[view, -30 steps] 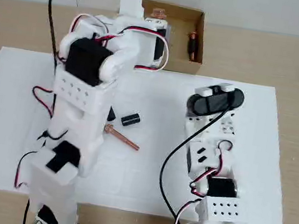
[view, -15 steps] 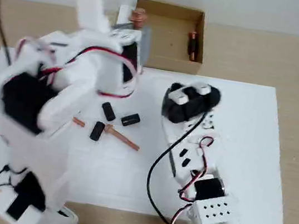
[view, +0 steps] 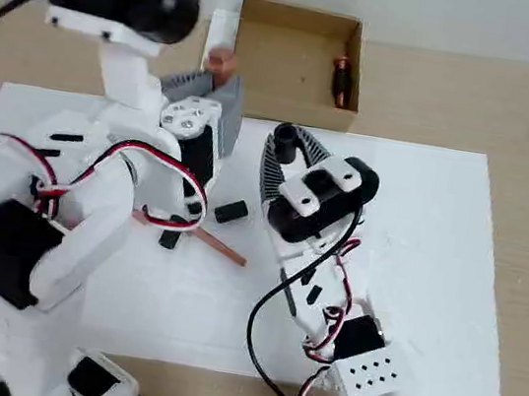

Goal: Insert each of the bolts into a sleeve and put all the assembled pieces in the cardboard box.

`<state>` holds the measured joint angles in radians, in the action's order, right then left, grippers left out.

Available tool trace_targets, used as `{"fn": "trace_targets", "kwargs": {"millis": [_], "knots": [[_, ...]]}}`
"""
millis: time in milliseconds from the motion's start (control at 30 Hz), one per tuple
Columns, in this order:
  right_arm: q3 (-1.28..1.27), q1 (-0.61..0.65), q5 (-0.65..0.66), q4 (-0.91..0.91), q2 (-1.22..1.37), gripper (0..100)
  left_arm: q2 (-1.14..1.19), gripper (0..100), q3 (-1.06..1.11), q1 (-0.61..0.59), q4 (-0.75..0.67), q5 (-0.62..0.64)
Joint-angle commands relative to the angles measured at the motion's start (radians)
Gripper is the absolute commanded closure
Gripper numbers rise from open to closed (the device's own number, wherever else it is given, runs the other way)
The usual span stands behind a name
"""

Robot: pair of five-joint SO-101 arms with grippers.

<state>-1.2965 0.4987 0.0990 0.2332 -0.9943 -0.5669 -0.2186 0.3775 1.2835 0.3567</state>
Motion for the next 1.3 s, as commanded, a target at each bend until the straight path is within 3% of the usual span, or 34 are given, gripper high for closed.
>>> {"fn": "trace_targets", "kwargs": {"millis": [0,267,400,500,700,967,1167,1267], "knots": [[0.012,0.01,-0.008,0.031,-0.022,99.5,-0.107,99,0.252,0.014,-0.358,0.0],[0.012,0.008,-0.006,0.031,-0.022,99.5,-0.364,99,0.811,0.064,-0.951,-0.055],[0.012,0.007,-0.005,0.031,-0.068,99.5,-0.457,99,0.993,0.072,-1.105,-0.157],[0.012,0.008,0.008,0.024,-0.16,99.5,-0.468,99,1.026,0.066,-1.109,-0.107],[-0.089,0.035,0.206,0.03,-0.285,99.5,-0.468,99,1.023,0.071,-1.114,-0.092],[-0.238,0.117,0.219,0.025,-0.418,99.5,-0.473,99,0.97,0.071,-1.099,-0.095],[-0.235,0.079,0.215,0.028,-0.438,99.5,-0.479,99,0.875,0.072,-0.848,-0.091],[-0.247,0.035,0.172,0.027,-0.44,99.5,-0.519,99,0.855,0.074,-0.815,-0.089]]}}
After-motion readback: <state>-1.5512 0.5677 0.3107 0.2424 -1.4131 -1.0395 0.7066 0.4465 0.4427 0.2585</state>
